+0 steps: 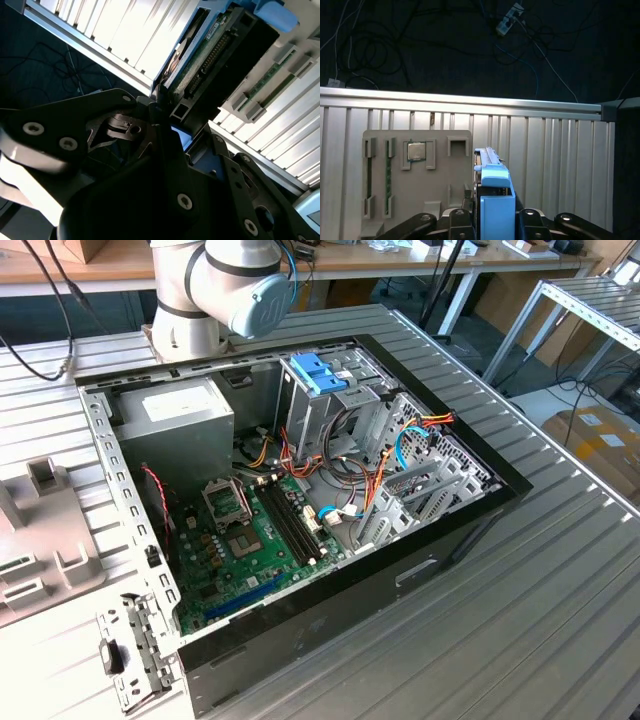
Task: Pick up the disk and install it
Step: 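Pick up the disk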
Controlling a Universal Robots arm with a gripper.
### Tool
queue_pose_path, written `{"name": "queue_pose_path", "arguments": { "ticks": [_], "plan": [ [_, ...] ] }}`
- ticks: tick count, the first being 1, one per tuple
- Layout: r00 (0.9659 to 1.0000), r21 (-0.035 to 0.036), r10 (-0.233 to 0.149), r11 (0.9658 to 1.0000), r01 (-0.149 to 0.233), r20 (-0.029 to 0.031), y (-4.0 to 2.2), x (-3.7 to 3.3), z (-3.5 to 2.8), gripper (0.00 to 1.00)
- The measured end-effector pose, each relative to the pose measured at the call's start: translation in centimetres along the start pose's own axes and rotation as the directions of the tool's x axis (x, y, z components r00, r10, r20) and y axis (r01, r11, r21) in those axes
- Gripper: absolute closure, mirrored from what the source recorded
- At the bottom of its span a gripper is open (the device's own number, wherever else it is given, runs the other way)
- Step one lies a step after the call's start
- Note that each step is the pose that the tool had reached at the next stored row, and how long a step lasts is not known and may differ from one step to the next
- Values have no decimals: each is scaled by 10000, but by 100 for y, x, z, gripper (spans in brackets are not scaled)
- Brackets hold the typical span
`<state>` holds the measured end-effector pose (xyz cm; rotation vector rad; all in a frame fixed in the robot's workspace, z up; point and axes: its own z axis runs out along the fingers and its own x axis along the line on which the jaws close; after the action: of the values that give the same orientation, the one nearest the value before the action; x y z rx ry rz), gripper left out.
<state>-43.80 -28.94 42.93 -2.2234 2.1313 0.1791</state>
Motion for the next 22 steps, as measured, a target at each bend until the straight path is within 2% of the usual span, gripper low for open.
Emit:
{"name": "queue_pose_path", "arguments": {
  "ticks": [22],
  "plan": [
    [10000,3,-3,10000,3,60,4,-14,-116,63]
  ]
}}
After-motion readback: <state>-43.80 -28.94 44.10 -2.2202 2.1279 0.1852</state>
